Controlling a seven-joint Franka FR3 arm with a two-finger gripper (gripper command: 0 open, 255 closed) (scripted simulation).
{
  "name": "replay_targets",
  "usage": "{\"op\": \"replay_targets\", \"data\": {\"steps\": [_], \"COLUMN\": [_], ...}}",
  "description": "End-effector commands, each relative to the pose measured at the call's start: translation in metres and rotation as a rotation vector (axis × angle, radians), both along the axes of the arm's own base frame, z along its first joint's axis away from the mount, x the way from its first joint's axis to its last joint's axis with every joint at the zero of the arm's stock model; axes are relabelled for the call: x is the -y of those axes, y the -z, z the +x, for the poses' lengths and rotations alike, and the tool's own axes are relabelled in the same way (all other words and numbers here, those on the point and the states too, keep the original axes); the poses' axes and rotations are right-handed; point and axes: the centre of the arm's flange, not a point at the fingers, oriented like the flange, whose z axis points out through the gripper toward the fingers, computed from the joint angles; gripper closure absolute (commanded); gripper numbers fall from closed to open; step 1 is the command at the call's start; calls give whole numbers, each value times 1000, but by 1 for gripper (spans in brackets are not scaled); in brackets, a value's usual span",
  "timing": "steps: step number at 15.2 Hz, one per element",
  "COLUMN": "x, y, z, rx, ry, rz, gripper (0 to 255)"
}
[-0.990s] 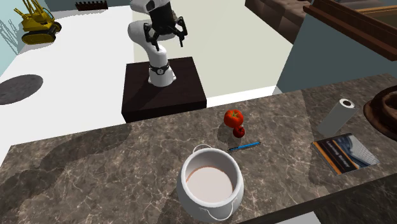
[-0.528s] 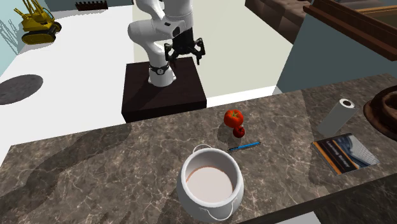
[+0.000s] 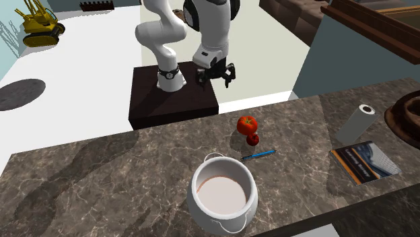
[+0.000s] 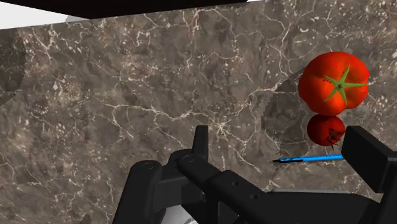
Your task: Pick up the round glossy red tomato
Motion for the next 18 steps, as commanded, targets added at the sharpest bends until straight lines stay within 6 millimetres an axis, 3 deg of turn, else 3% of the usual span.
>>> {"op": "replay_targets", "data": {"steps": [1,18], "x": [-17,-159], "y": [21,191], "z": [11,91], "rx": [-6,-61], "ry": [-5,-53], "rz": [-8,-87], "gripper": [0,0]}}
